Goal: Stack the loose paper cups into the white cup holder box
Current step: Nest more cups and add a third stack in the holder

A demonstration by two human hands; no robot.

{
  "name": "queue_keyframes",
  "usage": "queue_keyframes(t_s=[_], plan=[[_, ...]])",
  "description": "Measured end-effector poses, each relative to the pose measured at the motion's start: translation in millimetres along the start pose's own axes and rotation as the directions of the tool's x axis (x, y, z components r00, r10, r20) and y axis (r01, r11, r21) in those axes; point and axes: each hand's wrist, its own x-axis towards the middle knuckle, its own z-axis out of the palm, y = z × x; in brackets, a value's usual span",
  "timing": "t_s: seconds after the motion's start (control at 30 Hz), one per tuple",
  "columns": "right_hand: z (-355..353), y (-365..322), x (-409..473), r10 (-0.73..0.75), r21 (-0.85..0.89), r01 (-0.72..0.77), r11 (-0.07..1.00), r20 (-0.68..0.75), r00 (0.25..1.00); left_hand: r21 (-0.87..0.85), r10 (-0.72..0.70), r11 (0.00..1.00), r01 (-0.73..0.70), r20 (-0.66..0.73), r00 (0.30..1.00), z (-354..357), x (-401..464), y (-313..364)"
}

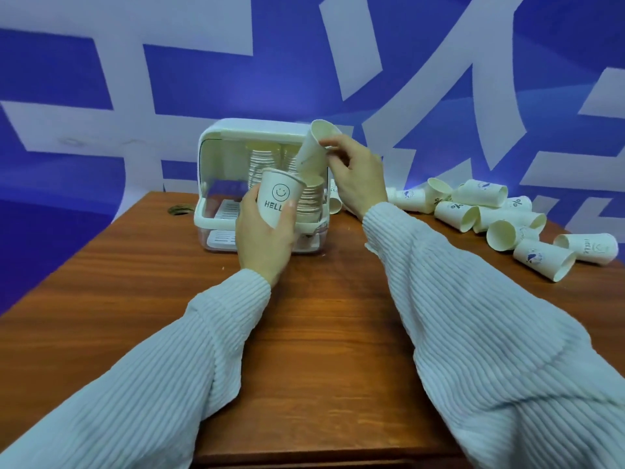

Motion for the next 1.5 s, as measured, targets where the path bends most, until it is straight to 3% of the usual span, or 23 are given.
queue_keyframes(t_s=[0.1, 0.23, 0.43, 0.5, 0.57, 0.63, 0.77, 0.87, 1.0, 1.33, 1.5], plan=[[8, -6, 10, 0.034, -0.116, -0.014, 0.993, 0.170, 0.985, 0.008, -0.007, 1.000, 0.007, -0.014, 1.000, -6, 3, -4], [17, -6, 13, 0.027, -0.476, 0.125, 0.870, 0.300, 0.954, 0.064, -0.005, 0.998, 0.009, -0.054, 0.999, -9, 11, -10], [25, 4, -12, 0.001, -0.490, 0.239, 0.838, 0.440, 0.898, 0.018, -0.028, 0.999, 0.030, -0.071, 0.997, -6, 25, -5], [22, 1, -11, 0.037, -0.478, 0.215, 0.852, 0.464, 0.885, -0.014, -0.016, 1.000, 0.015, -0.064, 0.998, -5, 33, -1], [18, -1, -8, 0.063, -0.393, 0.132, 0.910, 0.447, 0.892, -0.027, 0.017, 0.999, -0.018, -0.049, 0.999, -1, 44, 8], [14, -1, -11, 0.071, -0.254, 0.016, 0.967, 0.332, 0.940, -0.030, 0.043, 0.999, -0.045, -0.040, 0.998, 3, 56, 19], [11, 7, -26, 0.155, -0.079, -0.144, 0.986, 0.151, 0.976, -0.121, 0.076, 0.989, -0.080, -0.038, 0.996, 15, 83, 40], [4, 15, -30, 0.176, -0.072, -0.167, 0.983, 0.131, 0.976, -0.147, 0.107, 0.985, -0.095, 0.082, 0.991, 29, 95, 43], [-5, 26, -32, 0.203, -0.106, -0.191, 0.976, 0.122, 0.972, 0.068, 0.193, 0.973, -0.220, 0.287, 0.938, 44, 93, 34], [-24, 37, -36, 0.223, -0.162, -0.205, 0.965, 0.098, 0.970, 0.227, 0.097, 0.962, -0.151, 0.235, 0.967, 49, 99, 38], [-25, 38, -39, 0.237, -0.153, -0.220, 0.963, 0.101, 0.966, 0.440, 0.025, 0.879, -0.182, 0.340, 0.940, 46, 96, 40]])
